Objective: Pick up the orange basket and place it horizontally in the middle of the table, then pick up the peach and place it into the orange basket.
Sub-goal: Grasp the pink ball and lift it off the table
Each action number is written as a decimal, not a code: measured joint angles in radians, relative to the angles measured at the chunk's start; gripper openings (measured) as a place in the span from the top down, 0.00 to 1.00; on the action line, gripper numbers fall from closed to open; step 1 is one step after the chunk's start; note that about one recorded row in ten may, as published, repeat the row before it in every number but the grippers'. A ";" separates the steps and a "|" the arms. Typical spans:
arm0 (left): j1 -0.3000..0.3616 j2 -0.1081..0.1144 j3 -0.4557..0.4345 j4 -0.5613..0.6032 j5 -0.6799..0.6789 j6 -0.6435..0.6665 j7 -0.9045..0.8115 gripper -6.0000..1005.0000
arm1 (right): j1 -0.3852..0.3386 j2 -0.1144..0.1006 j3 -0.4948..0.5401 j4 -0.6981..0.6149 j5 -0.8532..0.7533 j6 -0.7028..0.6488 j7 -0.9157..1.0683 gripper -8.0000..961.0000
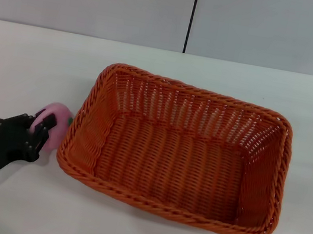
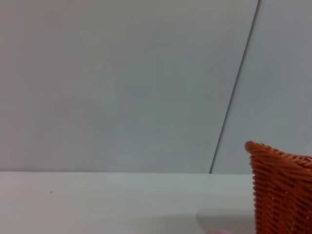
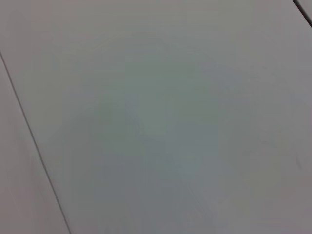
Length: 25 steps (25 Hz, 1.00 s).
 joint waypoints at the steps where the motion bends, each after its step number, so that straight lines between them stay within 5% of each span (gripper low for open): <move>1: 0.000 0.000 0.000 0.000 0.000 0.000 0.000 0.83 | 0.001 0.000 0.000 0.000 0.000 0.000 0.000 0.56; 12: 0.001 0.002 -0.006 -0.008 0.000 -0.016 -0.002 0.92 | 0.006 0.001 0.000 0.000 0.000 0.001 0.000 0.56; 25: 0.012 0.003 -0.296 -0.102 -0.002 -0.133 -0.004 0.95 | 0.011 0.000 0.000 0.022 0.000 0.000 0.000 0.56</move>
